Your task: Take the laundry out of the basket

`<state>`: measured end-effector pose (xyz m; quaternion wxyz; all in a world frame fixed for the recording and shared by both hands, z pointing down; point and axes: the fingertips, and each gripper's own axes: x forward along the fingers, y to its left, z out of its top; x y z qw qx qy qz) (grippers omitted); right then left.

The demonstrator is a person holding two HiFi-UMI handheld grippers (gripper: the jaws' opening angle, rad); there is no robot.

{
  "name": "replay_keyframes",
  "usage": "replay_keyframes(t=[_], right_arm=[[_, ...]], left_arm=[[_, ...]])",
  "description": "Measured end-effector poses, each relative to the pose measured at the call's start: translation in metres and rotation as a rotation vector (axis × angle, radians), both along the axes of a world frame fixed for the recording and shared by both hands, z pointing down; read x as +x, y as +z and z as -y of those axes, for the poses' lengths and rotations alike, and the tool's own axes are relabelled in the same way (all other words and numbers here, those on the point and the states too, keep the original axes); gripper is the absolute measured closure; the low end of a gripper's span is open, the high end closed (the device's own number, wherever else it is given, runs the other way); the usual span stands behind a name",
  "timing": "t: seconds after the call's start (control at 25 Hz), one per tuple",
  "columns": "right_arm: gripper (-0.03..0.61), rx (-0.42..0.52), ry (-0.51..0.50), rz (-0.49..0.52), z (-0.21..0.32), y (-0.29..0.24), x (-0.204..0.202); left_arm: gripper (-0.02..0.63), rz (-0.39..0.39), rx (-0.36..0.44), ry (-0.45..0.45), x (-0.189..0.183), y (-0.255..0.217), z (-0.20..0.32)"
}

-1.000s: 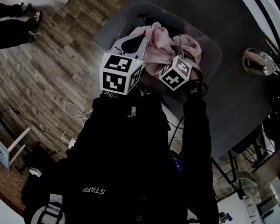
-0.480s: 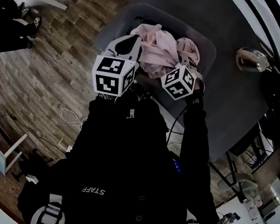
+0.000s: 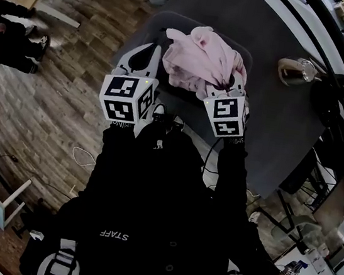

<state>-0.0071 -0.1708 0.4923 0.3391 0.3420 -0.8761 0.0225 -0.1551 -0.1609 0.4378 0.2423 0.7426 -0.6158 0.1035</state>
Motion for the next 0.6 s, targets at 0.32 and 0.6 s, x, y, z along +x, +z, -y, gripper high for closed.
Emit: replay_keyframes(t=[0.32,0.6], right_arm=[[0.474,0.099,0.144,0.153,-0.008,-0.075,0.022],[0.477,0.155,0.262,0.261,-0.011,-0.107,0.043]], left_arm=[[0.612,0.002,0.137,0.025,0.019,-0.055,-0.006],[0.612,0.008,0.203,0.039,0.031,-0.083,-0.01]])
